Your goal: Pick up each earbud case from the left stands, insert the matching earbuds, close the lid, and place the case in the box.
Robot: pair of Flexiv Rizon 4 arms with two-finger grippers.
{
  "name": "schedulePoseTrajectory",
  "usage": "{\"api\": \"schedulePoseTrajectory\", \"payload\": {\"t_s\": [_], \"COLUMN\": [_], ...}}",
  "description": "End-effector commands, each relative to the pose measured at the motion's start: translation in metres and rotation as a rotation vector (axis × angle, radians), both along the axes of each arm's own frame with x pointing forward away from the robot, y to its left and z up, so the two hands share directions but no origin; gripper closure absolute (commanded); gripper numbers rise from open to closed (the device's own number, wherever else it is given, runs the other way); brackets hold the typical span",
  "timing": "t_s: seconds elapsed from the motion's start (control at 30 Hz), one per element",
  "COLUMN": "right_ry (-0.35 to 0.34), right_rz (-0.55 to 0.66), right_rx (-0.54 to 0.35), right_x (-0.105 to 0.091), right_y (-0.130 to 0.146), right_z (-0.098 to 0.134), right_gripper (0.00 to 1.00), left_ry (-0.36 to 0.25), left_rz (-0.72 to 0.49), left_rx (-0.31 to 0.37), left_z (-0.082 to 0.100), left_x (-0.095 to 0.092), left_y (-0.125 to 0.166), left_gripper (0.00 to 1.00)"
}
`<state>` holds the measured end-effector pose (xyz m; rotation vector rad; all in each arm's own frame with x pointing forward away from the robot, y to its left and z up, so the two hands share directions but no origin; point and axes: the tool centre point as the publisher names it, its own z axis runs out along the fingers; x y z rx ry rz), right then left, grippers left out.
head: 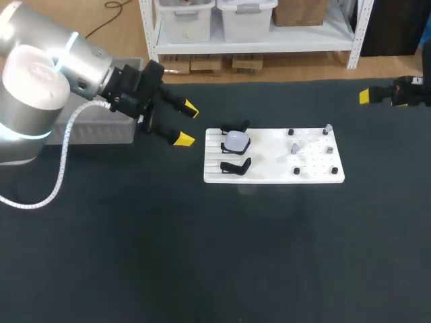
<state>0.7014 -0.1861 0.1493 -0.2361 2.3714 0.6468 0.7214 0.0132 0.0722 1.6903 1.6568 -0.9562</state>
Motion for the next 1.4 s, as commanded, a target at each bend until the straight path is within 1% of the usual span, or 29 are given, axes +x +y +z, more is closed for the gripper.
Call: {"api": "schedulePoseTrajectory", "payload": {"t_s": [0.03, 0.13, 0.2, 0.27, 0.4, 0.47, 0.7, 0.77, 1.03, 1.17, 1.4], "right_ry": [0.0, 0.0, 0.0, 0.0, 0.0, 0.0, 0.0, 0.0, 0.0, 0.0, 0.0], "right_rz": [-0.002, -0.002, -0.002, -0.002, -0.002, -0.002, -0.002, -0.002, -0.002, -0.002, -0.002], "right_rx": [-0.002, -0.002, -0.002, -0.002, -0.002, -0.002, -0.002, -0.002, -0.002, -0.002, -0.002], "right_x": [0.0, 0.0, 0.0, 0.0, 0.0, 0.0, 0.0, 0.0, 0.0, 0.0, 0.0], "right_y": [0.0, 0.0, 0.0, 0.0, 0.0, 0.0, 0.0, 0.0, 0.0, 0.0, 0.0], "right_z": [0.0, 0.0, 0.0, 0.0, 0.0, 0.0, 0.0, 0.0, 0.0, 0.0, 0.0], "right_gripper": [0.0, 0.0, 0.0, 0.0, 0.0, 0.0, 0.0, 0.0, 0.0, 0.0, 0.0], "left_ry": [0.005, -0.065, -0.062, -0.073, -0.061, -0.046, 0.021, 0.029, 0.052, 0.054, 0.054], "left_rz": [-0.007, 0.009, 0.015, 0.012, 0.001, -0.006, -0.001, 0.005, 0.026, 0.032, 0.063], "left_rx": [0.004, 0.024, 0.0, -0.001, -0.016, -0.019, -0.039, -0.049, -0.107, -0.126, -0.146], "left_z": [0.0, -0.005, -0.006, -0.009, -0.019, -0.023, -0.041, -0.044, -0.051, -0.052, -0.056], "left_x": [0.003, -0.004, -0.004, -0.003, 0.003, 0.005, 0.011, 0.012, 0.016, 0.017, 0.012], "left_y": [-0.001, -0.008, -0.015, -0.023, -0.037, -0.042, -0.05, -0.051, -0.054, -0.055, -0.057], "left_gripper": [0.0, 0.0, 0.0, 0.0, 0.0, 0.0, 0.0, 0.0, 0.0, 0.0, 0.0]}}
